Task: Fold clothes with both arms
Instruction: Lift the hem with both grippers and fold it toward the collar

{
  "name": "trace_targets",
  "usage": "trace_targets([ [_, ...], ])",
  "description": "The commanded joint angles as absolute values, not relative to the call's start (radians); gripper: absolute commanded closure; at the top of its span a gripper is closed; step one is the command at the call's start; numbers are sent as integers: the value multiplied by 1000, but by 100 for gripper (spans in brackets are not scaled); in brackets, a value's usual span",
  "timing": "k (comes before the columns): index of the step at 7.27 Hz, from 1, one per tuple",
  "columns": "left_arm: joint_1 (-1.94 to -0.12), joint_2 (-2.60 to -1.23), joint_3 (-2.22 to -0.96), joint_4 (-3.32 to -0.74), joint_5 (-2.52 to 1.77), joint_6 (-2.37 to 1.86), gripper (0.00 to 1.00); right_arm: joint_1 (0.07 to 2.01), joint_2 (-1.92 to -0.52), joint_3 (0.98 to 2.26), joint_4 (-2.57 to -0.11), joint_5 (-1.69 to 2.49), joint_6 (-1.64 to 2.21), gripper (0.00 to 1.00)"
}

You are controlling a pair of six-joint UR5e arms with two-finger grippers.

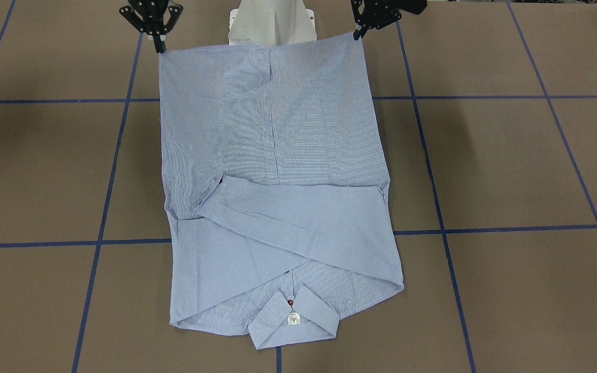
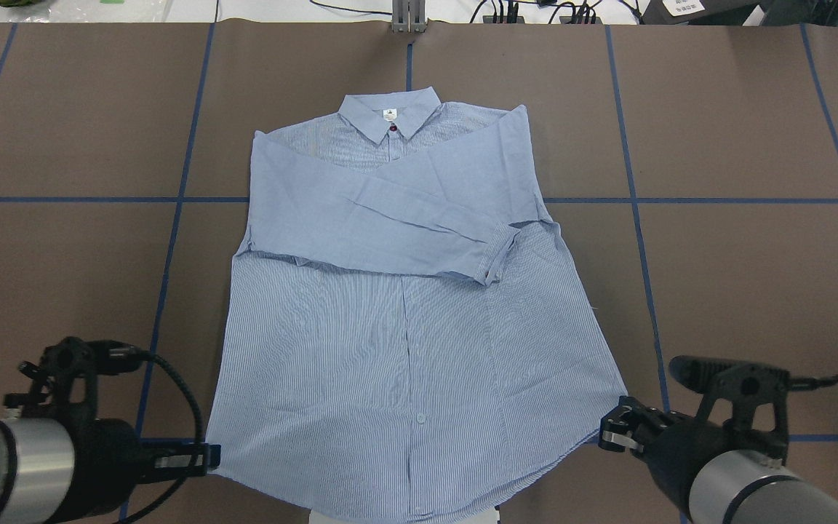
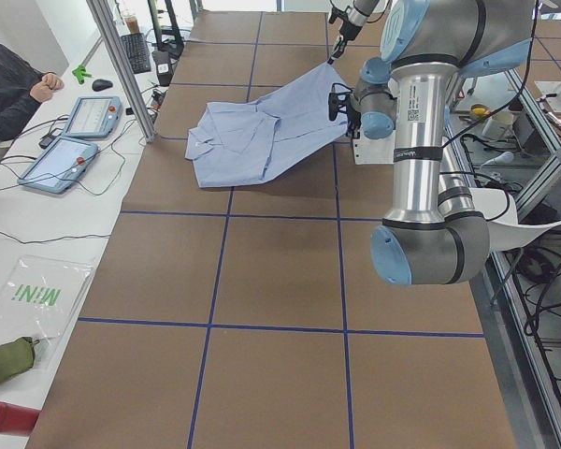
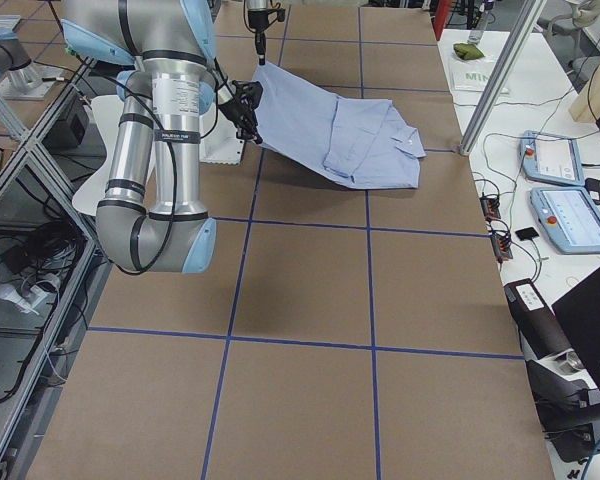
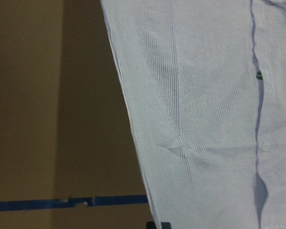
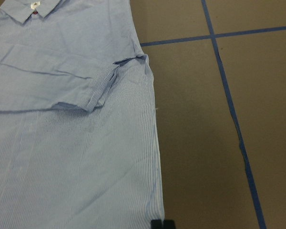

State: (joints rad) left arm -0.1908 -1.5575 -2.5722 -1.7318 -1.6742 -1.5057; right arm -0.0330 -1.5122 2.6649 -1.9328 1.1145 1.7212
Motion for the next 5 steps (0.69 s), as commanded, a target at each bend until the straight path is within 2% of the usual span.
trace_targets([
  [1,-315,-1619,-2700,-1530,-1791,-1438,100,102,-1331,2712,-2118,1262,1648,100],
  [3,-414,-1745,-2535,-1505,-1789,-1393,100,200,-1185,2587,-2140,1267,1554,100],
  [5,-526,-1872,-2307,-1506,-1761,-1286,100,340,-1094,2417,-2106,1270,1459,100],
])
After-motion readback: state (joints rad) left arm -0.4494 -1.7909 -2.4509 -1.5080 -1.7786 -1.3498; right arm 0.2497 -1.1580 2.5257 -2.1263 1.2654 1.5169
